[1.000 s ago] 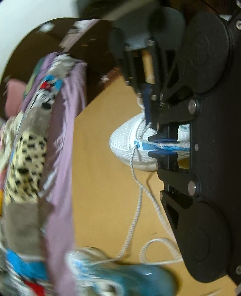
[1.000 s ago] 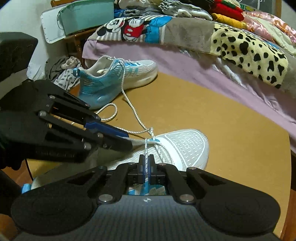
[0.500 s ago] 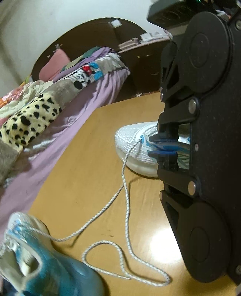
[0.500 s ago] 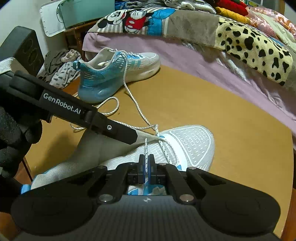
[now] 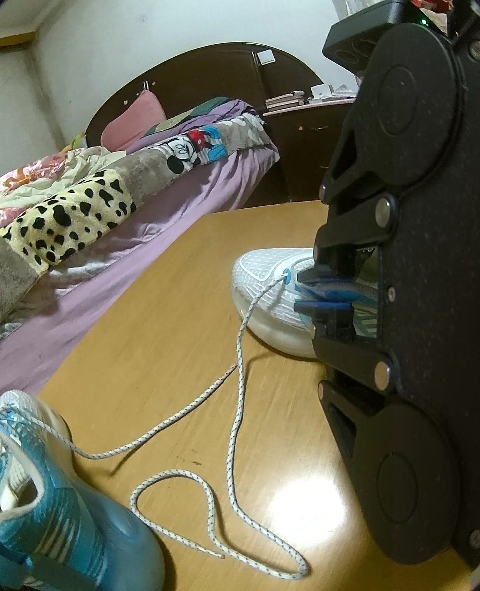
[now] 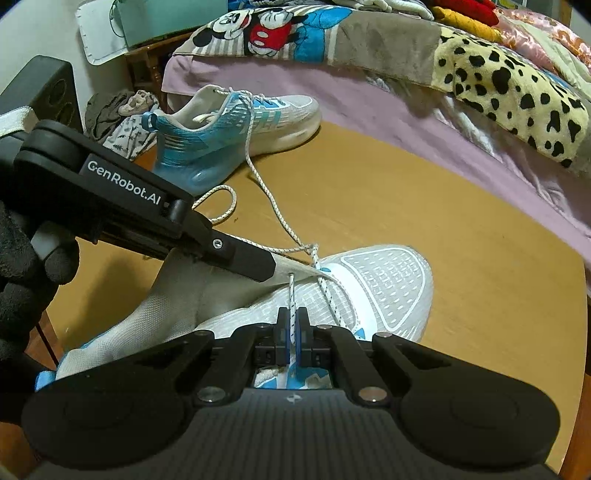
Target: Lace up shoes with both hands
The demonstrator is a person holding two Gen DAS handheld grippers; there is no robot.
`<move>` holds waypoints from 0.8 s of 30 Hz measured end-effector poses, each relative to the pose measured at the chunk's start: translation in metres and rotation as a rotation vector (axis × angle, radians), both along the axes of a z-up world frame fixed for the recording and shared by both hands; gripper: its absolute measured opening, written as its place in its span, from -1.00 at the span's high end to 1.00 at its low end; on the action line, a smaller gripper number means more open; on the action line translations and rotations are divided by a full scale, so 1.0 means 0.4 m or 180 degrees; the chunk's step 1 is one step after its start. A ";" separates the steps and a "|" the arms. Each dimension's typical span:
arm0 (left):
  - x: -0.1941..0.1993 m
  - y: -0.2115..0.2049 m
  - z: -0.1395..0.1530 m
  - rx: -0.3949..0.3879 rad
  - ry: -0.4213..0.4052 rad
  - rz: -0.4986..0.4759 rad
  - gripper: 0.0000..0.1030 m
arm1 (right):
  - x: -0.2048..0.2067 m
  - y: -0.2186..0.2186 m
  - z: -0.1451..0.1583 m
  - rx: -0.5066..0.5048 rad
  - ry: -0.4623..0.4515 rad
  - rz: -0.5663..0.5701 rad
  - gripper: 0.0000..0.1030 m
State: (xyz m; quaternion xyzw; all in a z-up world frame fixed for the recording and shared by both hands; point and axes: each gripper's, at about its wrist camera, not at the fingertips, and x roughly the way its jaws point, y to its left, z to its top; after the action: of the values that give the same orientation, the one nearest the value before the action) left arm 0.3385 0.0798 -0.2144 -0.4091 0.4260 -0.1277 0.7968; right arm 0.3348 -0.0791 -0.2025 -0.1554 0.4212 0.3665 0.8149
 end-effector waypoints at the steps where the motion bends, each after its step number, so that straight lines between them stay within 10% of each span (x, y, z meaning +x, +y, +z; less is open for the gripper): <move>1: 0.001 0.000 -0.001 -0.0001 0.0002 0.0001 0.83 | 0.000 0.001 -0.001 -0.0003 0.0000 -0.0002 0.91; 24: -0.025 -0.051 0.039 0.0753 -0.0368 -0.0441 0.84 | 0.002 0.009 -0.003 -0.0018 -0.0019 -0.0022 0.91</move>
State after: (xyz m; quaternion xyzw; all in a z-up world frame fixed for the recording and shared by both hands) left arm 0.3285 0.0596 -0.1989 -0.2739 0.4187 -0.1547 0.8519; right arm 0.3357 -0.0757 -0.2035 -0.1575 0.4203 0.3620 0.8170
